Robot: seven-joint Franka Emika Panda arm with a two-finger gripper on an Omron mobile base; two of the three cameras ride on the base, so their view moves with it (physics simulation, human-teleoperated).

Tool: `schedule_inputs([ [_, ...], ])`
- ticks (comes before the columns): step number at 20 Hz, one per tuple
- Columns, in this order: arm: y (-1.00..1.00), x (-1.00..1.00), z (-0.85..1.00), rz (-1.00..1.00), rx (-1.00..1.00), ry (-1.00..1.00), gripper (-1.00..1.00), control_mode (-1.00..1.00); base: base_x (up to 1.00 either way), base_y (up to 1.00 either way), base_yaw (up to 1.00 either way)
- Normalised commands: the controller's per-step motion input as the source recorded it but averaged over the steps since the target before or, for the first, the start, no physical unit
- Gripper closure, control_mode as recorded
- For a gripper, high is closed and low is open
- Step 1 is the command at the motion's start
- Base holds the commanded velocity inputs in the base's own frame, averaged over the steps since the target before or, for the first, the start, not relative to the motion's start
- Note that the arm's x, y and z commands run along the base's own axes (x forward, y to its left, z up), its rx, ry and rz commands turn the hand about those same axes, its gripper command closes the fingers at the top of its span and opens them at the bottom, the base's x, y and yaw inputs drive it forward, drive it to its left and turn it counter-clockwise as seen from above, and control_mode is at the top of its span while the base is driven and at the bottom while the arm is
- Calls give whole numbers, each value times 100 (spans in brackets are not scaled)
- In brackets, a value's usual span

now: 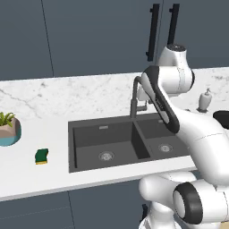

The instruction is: Pick the pan and sponge and place them into the sink. Then turn on the water.

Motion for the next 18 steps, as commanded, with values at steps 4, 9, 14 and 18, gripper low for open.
schedule_inputs([
  [4, -4, -27, 0, 0, 0, 0, -100, -100, 0, 0, 0],
  [9, -33, -59, 0, -1, 0, -4, -100, -100, 0, 0, 0],
  [14, -69, -69, -9, -1, 0, -3, -100, -100, 0, 0, 0],
  [18, -86, -55, -14, -8, -2, 0, -100, -100, 0, 0, 0],
])
